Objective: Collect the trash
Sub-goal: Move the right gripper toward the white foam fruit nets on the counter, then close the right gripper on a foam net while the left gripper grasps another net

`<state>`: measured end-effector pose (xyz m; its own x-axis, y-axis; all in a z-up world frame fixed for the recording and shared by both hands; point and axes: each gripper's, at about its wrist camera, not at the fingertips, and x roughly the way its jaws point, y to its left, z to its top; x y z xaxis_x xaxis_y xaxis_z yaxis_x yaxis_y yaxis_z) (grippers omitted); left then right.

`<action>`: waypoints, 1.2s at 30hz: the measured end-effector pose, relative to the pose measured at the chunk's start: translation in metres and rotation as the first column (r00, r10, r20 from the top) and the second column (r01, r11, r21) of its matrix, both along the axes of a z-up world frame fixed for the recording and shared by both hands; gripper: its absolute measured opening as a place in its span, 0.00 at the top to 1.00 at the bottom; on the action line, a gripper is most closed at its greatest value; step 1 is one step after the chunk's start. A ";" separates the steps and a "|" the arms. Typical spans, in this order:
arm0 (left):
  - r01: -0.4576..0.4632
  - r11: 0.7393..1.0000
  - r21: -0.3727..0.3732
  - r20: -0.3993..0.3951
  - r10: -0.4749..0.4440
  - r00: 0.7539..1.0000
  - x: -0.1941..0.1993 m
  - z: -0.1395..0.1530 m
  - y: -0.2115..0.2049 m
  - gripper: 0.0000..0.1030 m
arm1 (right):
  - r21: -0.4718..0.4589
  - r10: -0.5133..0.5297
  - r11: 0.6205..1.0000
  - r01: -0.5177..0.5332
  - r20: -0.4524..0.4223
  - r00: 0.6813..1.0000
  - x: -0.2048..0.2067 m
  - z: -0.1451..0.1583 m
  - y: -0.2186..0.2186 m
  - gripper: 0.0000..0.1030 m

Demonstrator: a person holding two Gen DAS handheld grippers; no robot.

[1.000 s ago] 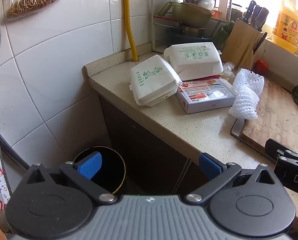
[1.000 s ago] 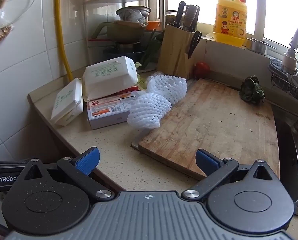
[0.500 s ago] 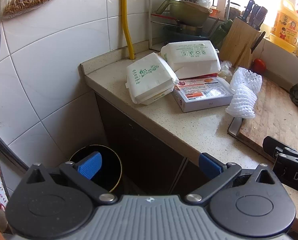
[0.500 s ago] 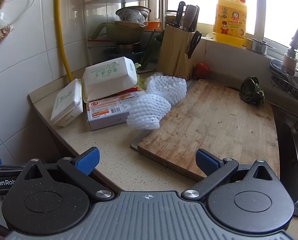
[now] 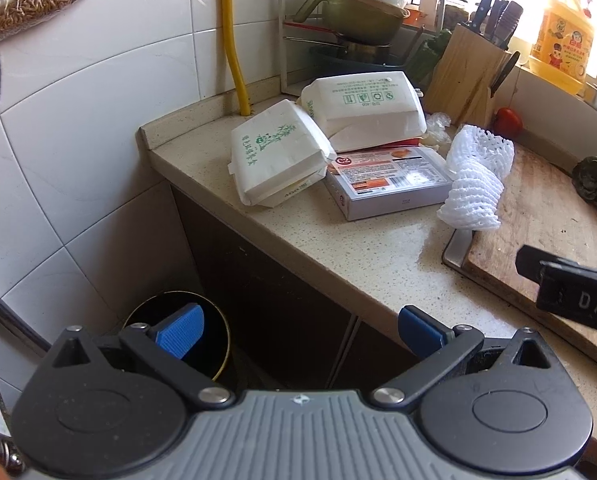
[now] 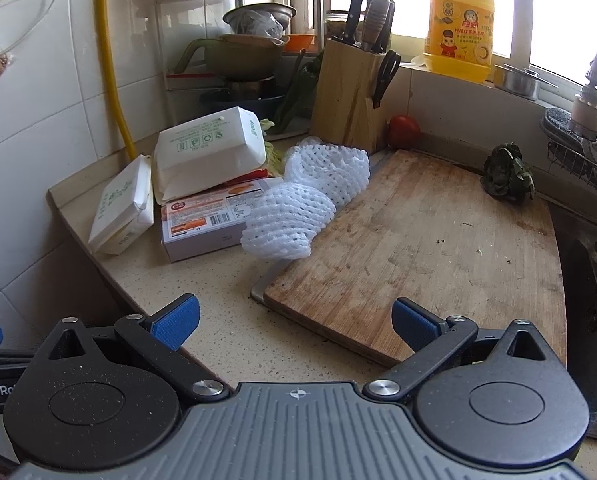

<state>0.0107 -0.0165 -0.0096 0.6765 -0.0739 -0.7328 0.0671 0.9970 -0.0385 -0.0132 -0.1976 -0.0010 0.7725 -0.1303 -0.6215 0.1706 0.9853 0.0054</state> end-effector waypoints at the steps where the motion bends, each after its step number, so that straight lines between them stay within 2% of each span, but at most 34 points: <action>1: 0.002 1.000 -0.006 -0.001 -0.002 1.000 0.001 0.000 -0.003 0.01 | 0.004 0.002 1.000 -0.002 0.000 1.000 0.003 0.000 -0.003 0.00; 6: 0.038 0.999 -0.020 -0.015 -0.038 0.999 0.010 -0.002 -0.018 0.01 | 0.012 0.012 1.000 -0.012 0.012 1.000 0.021 0.001 -0.016 0.00; 10: 0.048 0.998 -0.039 0.014 -0.048 0.999 0.017 0.003 -0.027 0.01 | 0.022 0.028 0.999 -0.028 0.021 0.999 0.037 0.002 -0.031 0.00; 14: 0.070 0.996 -0.048 -0.008 -0.070 0.998 0.029 0.004 -0.036 0.02 | 0.040 0.043 0.998 -0.044 0.038 0.998 0.058 0.004 -0.046 0.00; 19: 0.187 0.972 -0.144 0.010 -0.187 0.982 0.045 0.008 -0.051 0.02 | 0.017 0.076 0.997 -0.077 0.058 0.995 0.085 0.008 -0.065 0.00; 23: 0.204 0.974 -0.098 0.027 -0.202 0.979 0.061 0.009 -0.071 0.02 | 0.011 0.100 0.995 -0.101 0.058 0.993 0.108 0.009 -0.081 0.00; 27: 0.266 0.961 -0.073 0.044 -0.264 0.964 0.076 0.007 -0.094 0.02 | -0.027 0.133 0.991 -0.131 0.050 0.990 0.127 0.007 -0.092 0.00; 30: 0.296 0.955 -0.009 0.047 -0.295 0.954 0.084 0.001 -0.114 0.02 | -0.043 0.178 0.983 -0.177 0.025 0.984 0.143 0.003 -0.100 0.00; 34: 0.307 0.947 0.093 0.129 -0.318 0.939 0.090 0.000 -0.134 0.02 | -0.022 0.232 0.973 -0.231 0.038 0.972 0.157 0.001 -0.111 0.00; 36: 0.315 0.939 0.139 0.135 -0.333 0.933 0.097 -0.005 -0.145 0.02 | -0.018 0.259 0.966 -0.259 0.046 0.965 0.164 0.001 -0.115 0.00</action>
